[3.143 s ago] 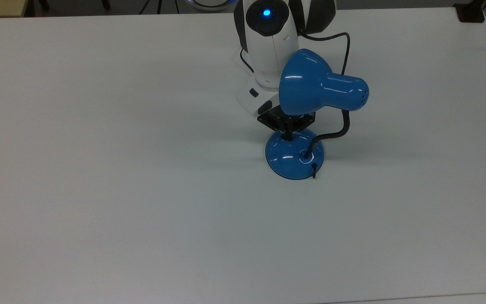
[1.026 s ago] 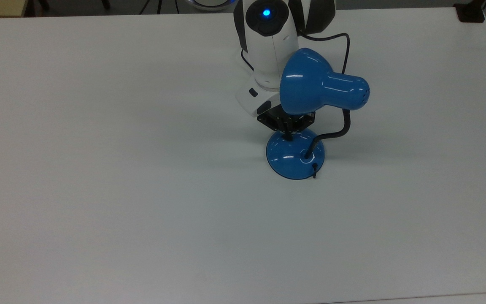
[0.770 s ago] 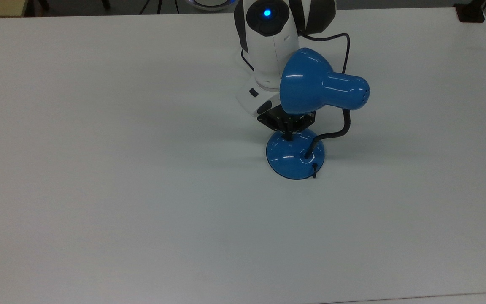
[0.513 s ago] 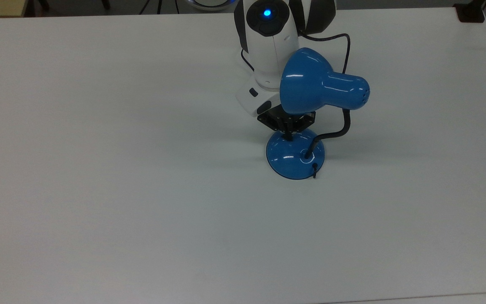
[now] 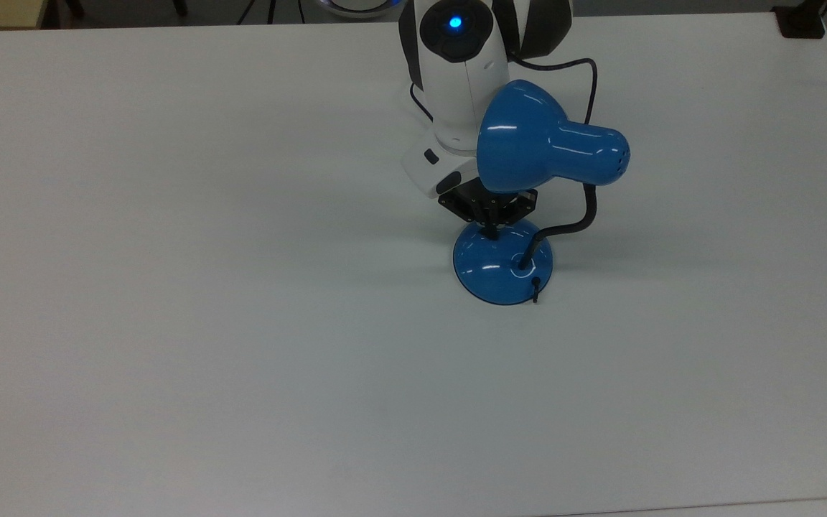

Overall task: Turn on the lamp
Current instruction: 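Press the gripper fingertips down on the lamp base switch, then lift the gripper up and away from the lit lamp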

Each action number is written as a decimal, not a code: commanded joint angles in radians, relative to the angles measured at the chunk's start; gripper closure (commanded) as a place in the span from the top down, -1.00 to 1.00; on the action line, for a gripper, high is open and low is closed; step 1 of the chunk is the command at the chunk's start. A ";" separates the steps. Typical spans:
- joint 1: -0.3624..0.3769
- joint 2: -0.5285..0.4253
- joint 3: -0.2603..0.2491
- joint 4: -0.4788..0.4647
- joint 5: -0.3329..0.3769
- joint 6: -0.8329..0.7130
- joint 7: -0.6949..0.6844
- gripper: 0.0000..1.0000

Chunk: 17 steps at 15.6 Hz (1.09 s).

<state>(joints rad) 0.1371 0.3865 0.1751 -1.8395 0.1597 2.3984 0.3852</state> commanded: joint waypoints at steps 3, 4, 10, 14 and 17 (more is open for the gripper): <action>0.022 0.051 -0.005 -0.020 -0.025 0.041 0.040 -1.00; 0.022 0.052 -0.005 -0.020 -0.025 0.042 0.040 -1.00; 0.018 0.031 -0.011 -0.017 -0.031 0.033 0.038 -1.00; -0.017 -0.050 -0.011 -0.010 -0.034 -0.123 0.021 -1.00; -0.051 -0.121 -0.009 -0.006 -0.037 -0.281 -0.023 -1.00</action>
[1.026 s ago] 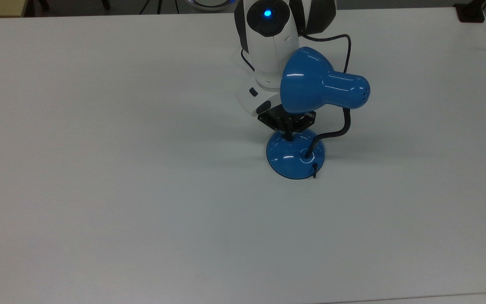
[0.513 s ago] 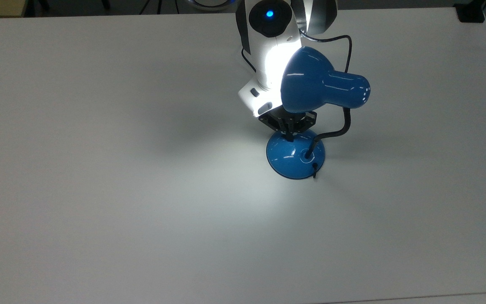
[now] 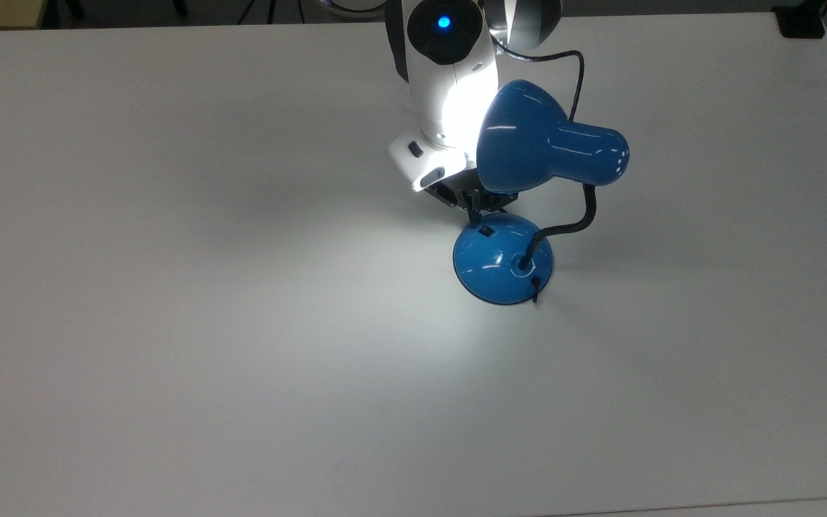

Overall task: Turn on the lamp
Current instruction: 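Lift the gripper up and away from the lit lamp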

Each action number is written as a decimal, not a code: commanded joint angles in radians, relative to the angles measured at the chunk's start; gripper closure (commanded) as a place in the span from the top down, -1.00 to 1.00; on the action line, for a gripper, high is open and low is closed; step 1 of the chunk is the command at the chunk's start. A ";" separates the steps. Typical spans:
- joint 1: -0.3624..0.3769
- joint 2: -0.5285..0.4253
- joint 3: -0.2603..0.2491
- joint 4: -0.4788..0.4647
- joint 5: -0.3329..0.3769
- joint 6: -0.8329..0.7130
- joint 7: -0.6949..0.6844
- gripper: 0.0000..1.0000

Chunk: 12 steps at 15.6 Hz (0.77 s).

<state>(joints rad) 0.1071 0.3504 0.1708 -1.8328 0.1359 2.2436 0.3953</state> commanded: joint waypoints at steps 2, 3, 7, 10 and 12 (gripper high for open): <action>-0.039 -0.128 -0.005 -0.013 -0.035 -0.211 -0.067 -1.00; -0.056 -0.163 -0.005 -0.013 -0.059 -0.269 -0.105 -1.00; -0.150 -0.295 -0.008 -0.006 -0.079 -0.418 -0.298 0.80; -0.176 -0.343 -0.020 0.009 -0.088 -0.443 -0.354 1.00; -0.187 -0.370 -0.045 0.045 -0.108 -0.481 -0.456 1.00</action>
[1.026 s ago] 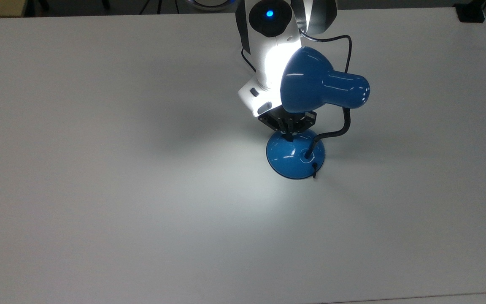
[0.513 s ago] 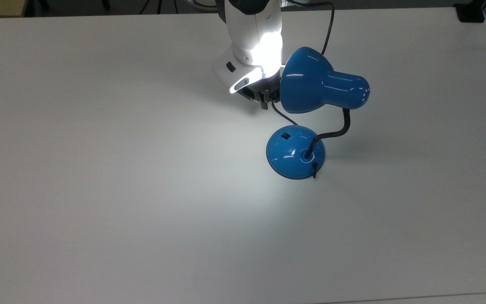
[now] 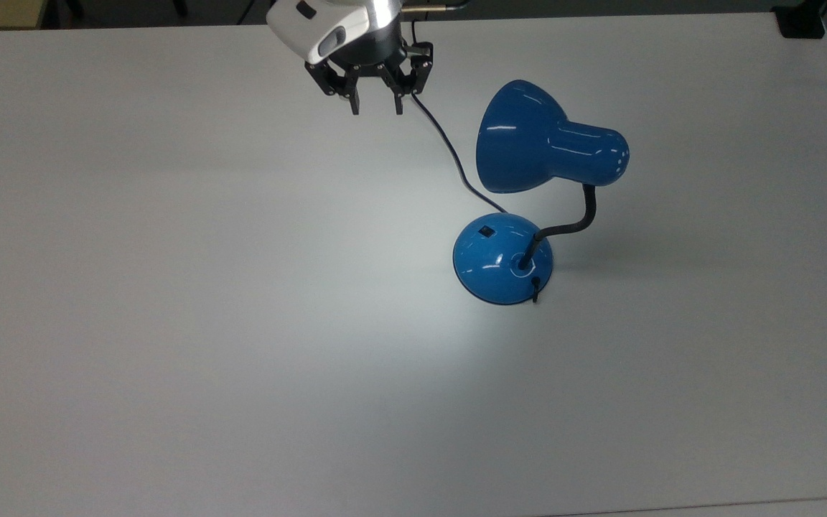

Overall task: Turn on the lamp
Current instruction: 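Lift the gripper up and away from the lit lamp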

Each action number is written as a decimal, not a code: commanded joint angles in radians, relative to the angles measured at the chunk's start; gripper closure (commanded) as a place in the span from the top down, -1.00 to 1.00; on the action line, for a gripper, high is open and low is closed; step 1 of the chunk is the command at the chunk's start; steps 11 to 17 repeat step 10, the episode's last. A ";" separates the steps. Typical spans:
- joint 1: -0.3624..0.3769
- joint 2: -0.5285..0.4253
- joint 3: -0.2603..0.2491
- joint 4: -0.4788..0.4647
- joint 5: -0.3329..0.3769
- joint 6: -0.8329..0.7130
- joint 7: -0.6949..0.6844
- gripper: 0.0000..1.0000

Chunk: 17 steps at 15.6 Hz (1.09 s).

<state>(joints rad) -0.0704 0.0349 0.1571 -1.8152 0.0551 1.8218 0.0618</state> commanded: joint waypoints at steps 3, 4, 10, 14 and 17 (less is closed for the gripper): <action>-0.009 -0.069 -0.111 0.091 -0.029 -0.087 -0.217 1.00; -0.009 -0.066 -0.132 0.111 -0.026 -0.079 -0.215 1.00; -0.005 -0.063 -0.159 0.140 -0.032 -0.079 -0.206 1.00; -0.005 -0.063 -0.159 0.140 -0.032 -0.079 -0.206 1.00; -0.005 -0.063 -0.159 0.140 -0.032 -0.079 -0.206 1.00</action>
